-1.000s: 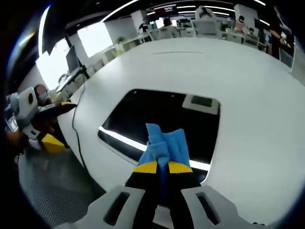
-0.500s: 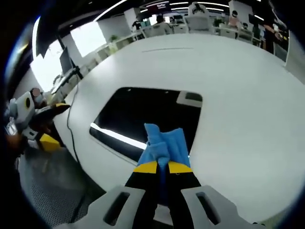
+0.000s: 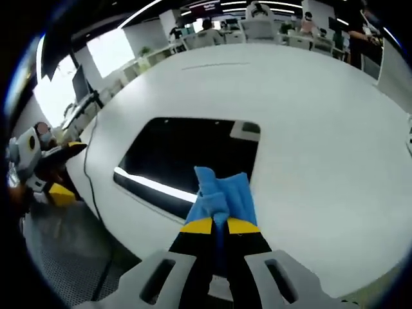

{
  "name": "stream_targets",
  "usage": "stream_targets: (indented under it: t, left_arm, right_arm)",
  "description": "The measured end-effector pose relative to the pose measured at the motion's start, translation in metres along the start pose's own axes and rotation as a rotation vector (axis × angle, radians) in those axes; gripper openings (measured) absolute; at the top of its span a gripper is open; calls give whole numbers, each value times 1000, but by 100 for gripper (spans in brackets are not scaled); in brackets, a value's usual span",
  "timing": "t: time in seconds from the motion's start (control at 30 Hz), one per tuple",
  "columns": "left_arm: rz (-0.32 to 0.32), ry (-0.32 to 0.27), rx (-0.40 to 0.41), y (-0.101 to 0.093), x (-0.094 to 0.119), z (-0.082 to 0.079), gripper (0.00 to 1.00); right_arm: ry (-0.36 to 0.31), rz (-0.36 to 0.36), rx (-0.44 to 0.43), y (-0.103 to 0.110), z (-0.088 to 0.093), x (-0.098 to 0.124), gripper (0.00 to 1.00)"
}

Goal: Wipe the mirror surface with the cleaning cloth until all visible marks leave the cleaned area.

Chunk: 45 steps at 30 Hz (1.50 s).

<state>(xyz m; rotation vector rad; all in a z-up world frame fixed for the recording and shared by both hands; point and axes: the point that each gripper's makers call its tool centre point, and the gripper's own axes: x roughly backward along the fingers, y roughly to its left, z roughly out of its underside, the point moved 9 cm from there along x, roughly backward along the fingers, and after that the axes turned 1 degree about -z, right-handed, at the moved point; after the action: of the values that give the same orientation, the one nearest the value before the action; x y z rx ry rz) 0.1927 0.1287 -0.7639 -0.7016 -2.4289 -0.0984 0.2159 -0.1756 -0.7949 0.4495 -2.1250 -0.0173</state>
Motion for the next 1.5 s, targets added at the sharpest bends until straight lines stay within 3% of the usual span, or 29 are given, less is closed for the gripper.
stream_targets:
  t: [0.37,0.83,1.5]
  left_arm:
    - [-2,-3,3,0,0,0,97]
    - [4,9,-1,0,0,1,97]
    - [1,13,7,1,0,2,96]
  right_arm:
    - [-5,3,-4,-3,-8,-5,1]
    - [-3,13,-29,-15,-37,-23,1]
    - [13,21,8,-29,-78,-49,0]
